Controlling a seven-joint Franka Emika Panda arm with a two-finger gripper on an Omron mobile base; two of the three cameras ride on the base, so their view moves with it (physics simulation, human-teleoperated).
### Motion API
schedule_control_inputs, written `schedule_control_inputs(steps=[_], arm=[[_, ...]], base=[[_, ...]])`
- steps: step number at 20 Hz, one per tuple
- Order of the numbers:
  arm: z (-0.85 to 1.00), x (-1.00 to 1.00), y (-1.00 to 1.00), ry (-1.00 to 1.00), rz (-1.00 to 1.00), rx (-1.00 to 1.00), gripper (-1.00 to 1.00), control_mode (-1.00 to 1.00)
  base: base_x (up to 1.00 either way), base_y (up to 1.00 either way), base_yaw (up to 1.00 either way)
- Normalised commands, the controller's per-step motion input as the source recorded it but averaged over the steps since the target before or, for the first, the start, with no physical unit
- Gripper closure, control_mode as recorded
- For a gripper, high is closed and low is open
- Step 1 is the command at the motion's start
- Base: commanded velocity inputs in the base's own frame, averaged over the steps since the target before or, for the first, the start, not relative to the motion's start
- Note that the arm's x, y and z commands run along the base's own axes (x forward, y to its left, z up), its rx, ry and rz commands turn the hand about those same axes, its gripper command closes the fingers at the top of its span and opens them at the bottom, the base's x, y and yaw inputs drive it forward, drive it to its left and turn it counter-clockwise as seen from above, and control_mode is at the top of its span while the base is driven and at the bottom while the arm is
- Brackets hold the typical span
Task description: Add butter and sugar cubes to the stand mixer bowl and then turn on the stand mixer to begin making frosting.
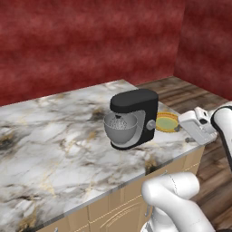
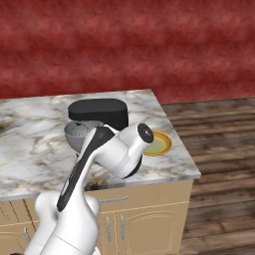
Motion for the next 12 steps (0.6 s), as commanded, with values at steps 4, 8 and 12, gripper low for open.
schedule_control_inputs(steps=[4, 8, 12], arm=[[-0.04, 0.11, 0.00, 0.00, 0.04, 0.00, -1.00, -1.00], [0.00, 0.17, 0.00, 0.00, 0.03, 0.00, -1.00, -1.00], [-0.05, 0.06, 0.00, 0.00, 0.01, 0.00, -1.00, -1.00]], base=[[0.00, 0.00, 0.00], [0.00, 0.00, 0.00], [0.00, 0.00, 0.00]])
